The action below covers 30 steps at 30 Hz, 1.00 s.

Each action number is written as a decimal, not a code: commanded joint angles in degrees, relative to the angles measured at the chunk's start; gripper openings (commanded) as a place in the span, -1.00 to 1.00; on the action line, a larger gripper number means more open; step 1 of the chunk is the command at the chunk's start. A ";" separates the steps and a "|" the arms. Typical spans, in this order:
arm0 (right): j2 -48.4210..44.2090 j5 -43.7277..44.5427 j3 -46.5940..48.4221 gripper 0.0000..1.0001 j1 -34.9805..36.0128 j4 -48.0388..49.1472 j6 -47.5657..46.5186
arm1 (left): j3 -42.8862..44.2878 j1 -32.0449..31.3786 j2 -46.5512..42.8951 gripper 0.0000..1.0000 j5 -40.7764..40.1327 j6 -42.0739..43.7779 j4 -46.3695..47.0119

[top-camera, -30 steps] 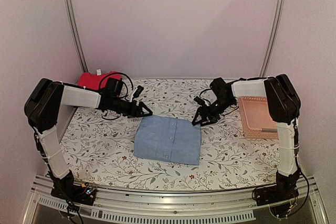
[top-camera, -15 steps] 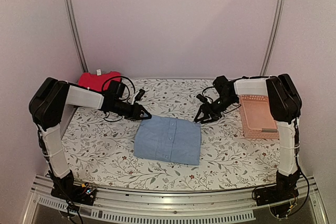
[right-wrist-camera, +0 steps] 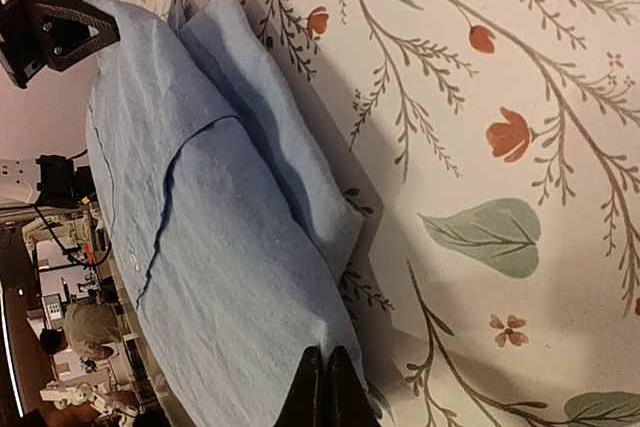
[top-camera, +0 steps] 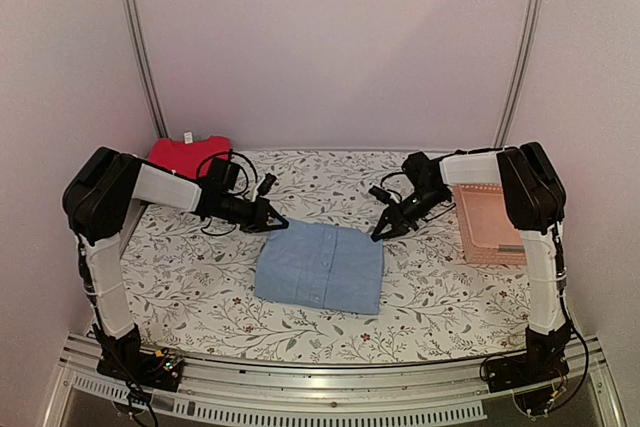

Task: Fold and stack the mixed laundry pile
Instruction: Adjust the square-folded shirt at the center of the board.

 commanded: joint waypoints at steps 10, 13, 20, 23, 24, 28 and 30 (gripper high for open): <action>0.07 18.25 4.00 -1.00 -0.63 2.25 5.11 | -0.45 2.64 4.50 -1.00 -10.58 -6.57 1.03; 2.46 22.00 5.48 -0.99 -0.65 4.44 7.87 | 0.07 3.30 6.69 -1.00 -12.66 -7.95 1.40; -2.01 20.99 10.18 -0.06 -0.64 4.89 10.27 | 0.75 3.72 -0.65 0.12 -12.47 -5.50 0.37; -8.70 17.87 10.08 0.13 -0.64 3.82 10.99 | -0.34 3.65 -8.94 0.43 -11.61 -3.70 -2.09; -11.12 15.83 9.28 0.16 -0.61 3.70 11.59 | -0.95 3.46 -11.51 0.47 -10.55 -3.27 -4.25; -18.24 4.25 -1.80 0.21 1.46 10.60 17.33 | -3.79 -0.92 -19.44 0.57 -3.54 -3.27 -5.58; -20.13 -1.93 -7.51 0.21 4.13 16.43 22.48 | -5.68 -4.35 -20.18 0.57 1.17 -5.94 -2.36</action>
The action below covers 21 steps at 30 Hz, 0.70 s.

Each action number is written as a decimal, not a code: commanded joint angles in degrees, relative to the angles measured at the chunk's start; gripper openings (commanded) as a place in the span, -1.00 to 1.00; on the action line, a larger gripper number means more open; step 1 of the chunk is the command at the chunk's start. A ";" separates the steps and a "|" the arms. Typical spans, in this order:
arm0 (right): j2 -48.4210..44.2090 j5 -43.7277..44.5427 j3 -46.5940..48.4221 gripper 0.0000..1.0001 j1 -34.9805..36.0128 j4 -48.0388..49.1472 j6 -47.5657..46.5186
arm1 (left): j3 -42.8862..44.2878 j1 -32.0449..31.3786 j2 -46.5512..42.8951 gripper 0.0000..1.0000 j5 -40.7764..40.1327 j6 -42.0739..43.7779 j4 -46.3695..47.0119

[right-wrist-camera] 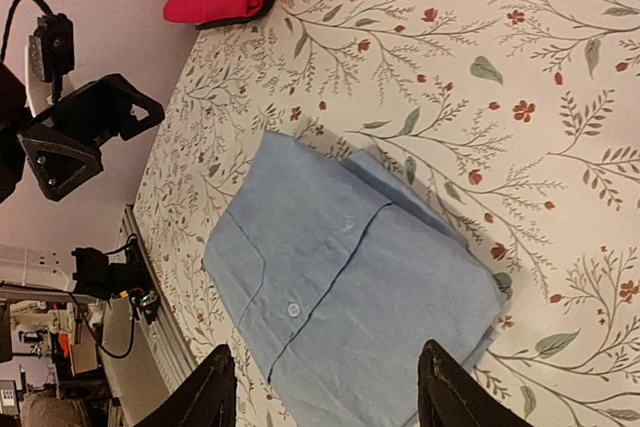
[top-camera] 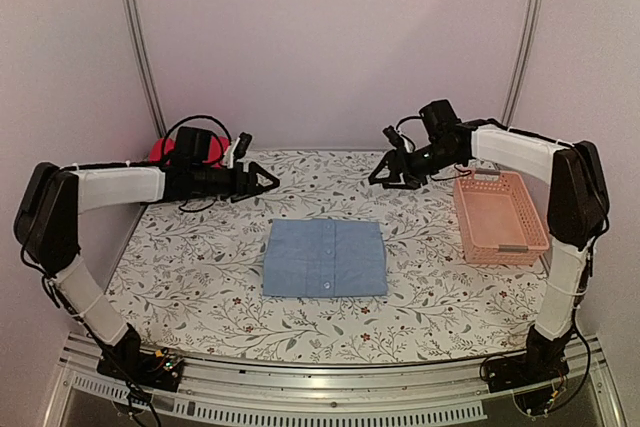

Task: Fold and stack the mixed laundry pile
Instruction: Adjust the square-folded shirt at the center of the board, then smooth out the square-folded shirt at the center of the board.

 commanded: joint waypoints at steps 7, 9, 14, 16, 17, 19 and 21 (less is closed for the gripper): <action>-2.25 -24.64 -20.22 0.20 12.79 23.46 20.86 | -12.31 -17.03 3.84 0.56 15.90 -17.91 26.09; 0.73 -26.59 -23.22 0.19 13.51 27.26 23.10 | -14.06 -17.89 7.73 0.56 16.61 -21.66 31.74; 7.32 -25.25 -30.31 0.16 10.18 29.51 23.08 | -21.65 -13.87 15.06 0.54 14.09 -28.61 41.55; 10.22 -23.78 -32.07 0.15 7.59 27.14 20.64 | -25.46 -10.18 16.17 0.54 12.79 -30.04 43.43; 10.76 -23.17 -32.83 0.15 6.56 26.56 19.85 | -27.32 -8.55 16.51 0.54 12.95 -30.77 45.29; 10.89 -22.52 -33.68 0.14 4.80 25.55 18.22 | -29.94 -5.30 16.00 0.55 13.49 -30.90 46.64; 8.56 -21.85 -32.97 0.15 4.06 23.80 17.08 | -30.76 -3.10 13.39 0.56 14.39 -27.99 45.35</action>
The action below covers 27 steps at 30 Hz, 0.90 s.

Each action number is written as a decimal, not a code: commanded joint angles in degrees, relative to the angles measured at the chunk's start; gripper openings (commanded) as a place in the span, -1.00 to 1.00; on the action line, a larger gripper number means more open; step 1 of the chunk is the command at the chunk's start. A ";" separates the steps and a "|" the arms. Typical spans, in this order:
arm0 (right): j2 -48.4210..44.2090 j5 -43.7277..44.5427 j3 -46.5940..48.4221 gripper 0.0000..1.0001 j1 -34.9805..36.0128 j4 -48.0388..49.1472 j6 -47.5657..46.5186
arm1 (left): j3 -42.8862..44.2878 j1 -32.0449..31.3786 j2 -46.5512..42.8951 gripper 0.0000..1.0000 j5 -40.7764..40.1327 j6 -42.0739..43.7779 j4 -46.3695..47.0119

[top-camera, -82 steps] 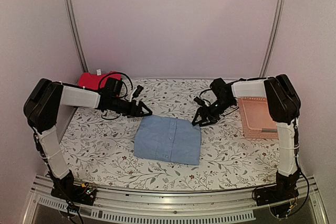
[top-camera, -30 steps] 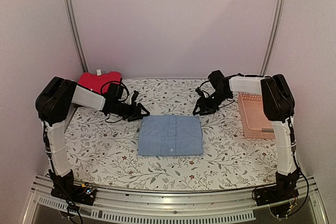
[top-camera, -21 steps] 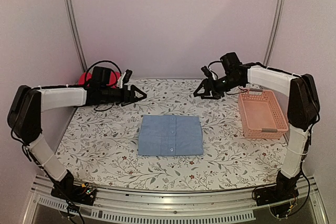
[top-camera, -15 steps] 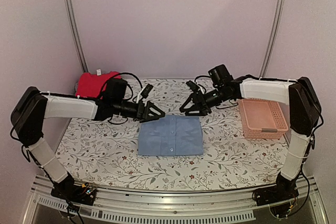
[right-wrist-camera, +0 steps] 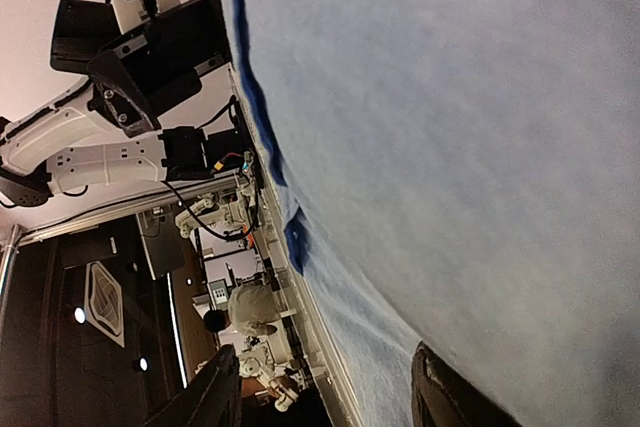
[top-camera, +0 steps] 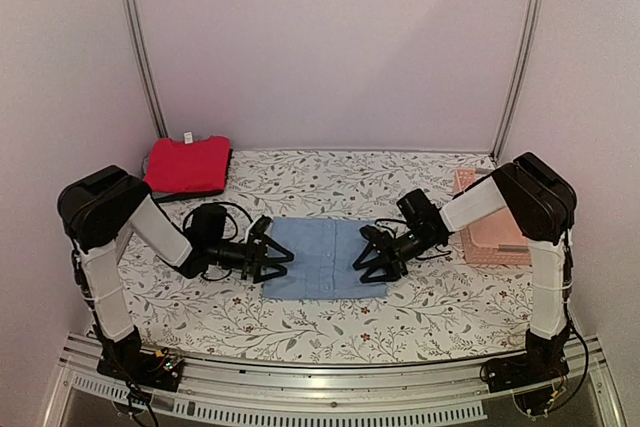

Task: Fold and stack the mixed laundry pile
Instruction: Smooth out the square-folded shirt at the center of the board, then pick up the square-folded shirt from the center of the board.

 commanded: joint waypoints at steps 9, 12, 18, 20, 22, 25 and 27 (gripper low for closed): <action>-20.45 13.51 -3.09 0.18 -3.61 -8.44 -1.85 | 13.49 -6.40 -23.25 0.99 -29.57 39.33 -43.23; -22.77 14.90 -6.53 0.18 -3.94 -8.18 -0.45 | 19.66 -14.49 -19.80 0.99 -36.71 47.97 -48.95; -24.80 17.62 -11.96 0.18 -6.03 -5.89 3.50 | 30.95 -29.21 -6.94 0.54 -44.96 60.79 -53.03; -25.25 18.63 -13.08 0.18 -6.45 -5.90 4.72 | 34.00 -31.74 -3.08 0.36 -45.32 62.72 -53.07; -25.55 19.50 -14.30 0.18 -6.93 -6.01 5.60 | 36.83 -33.37 0.53 0.11 -44.55 63.95 -52.95; -25.71 20.26 -15.73 0.19 -7.90 -5.78 7.32 | 41.03 -35.46 6.20 -0.10 -44.50 66.57 -53.46; -25.60 20.80 -16.30 0.20 -8.41 -5.93 7.78 | 43.33 -36.11 9.70 -0.16 -45.32 67.74 -55.12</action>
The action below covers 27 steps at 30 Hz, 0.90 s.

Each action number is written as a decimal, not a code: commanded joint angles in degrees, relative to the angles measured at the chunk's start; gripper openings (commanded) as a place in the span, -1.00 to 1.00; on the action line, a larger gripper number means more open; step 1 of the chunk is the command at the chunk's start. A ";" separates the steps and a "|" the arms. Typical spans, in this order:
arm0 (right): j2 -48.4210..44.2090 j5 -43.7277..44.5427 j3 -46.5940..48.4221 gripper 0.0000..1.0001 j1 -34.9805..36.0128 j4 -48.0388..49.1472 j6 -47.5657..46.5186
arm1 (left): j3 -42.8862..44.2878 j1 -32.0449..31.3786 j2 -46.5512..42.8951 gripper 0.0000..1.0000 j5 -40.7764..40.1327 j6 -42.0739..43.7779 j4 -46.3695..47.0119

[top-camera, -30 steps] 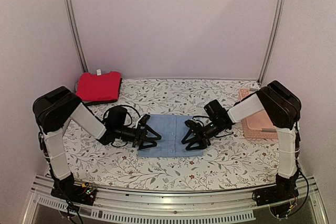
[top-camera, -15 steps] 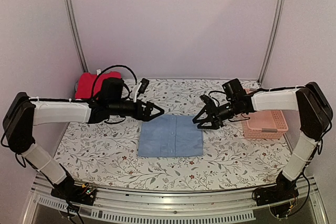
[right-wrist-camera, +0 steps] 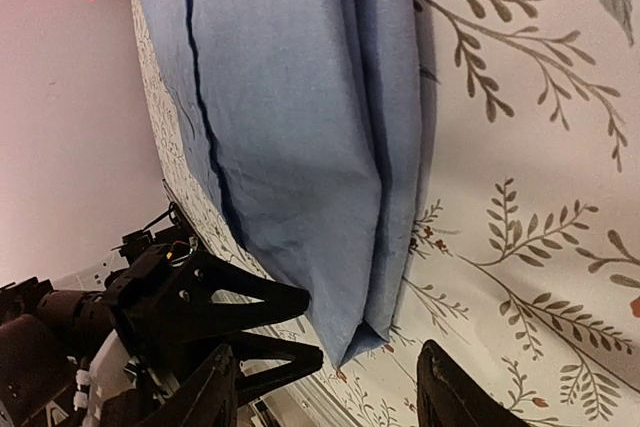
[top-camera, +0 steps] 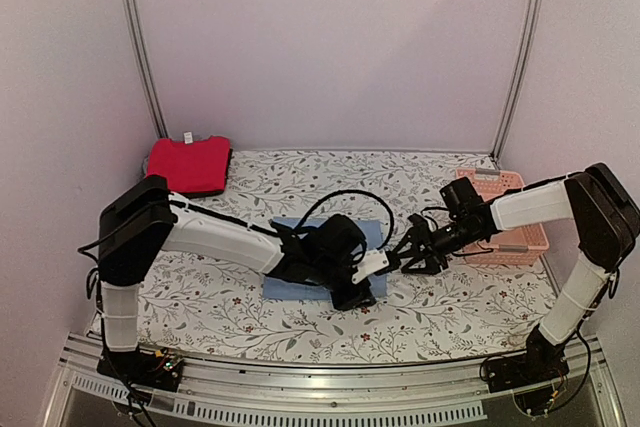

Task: Fold and stack the mixed laundry pile
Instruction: Pick up the square-folded shirt from the center of the board, then pass from the left arm to the right

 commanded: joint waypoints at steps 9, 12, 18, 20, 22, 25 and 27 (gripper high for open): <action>1.19 -0.94 -3.49 0.30 -0.94 5.84 5.89 | 4.24 0.25 3.53 -0.91 1.57 4.37 -0.28; 4.03 -1.85 -3.22 0.36 -0.57 9.45 9.31 | 3.17 2.01 0.52 -1.00 4.68 1.78 2.40; 8.04 -3.69 -2.70 0.42 0.97 15.74 15.64 | 3.03 3.37 -1.96 -1.00 6.00 -0.89 4.49; 8.95 -4.54 -2.45 0.42 1.59 18.86 17.46 | 3.04 3.40 -2.23 -1.00 6.75 -1.07 4.71; 9.94 -4.60 -1.53 0.40 2.05 21.14 19.80 | 2.94 3.40 -2.27 -1.00 7.63 -1.27 4.61; 12.95 -5.19 1.01 0.31 2.71 24.74 23.51 | 2.63 3.25 -2.31 -1.00 8.11 -1.36 4.62; 14.94 -5.15 3.21 0.22 3.10 26.29 25.51 | 2.45 3.19 -2.54 -1.00 8.15 -1.24 4.61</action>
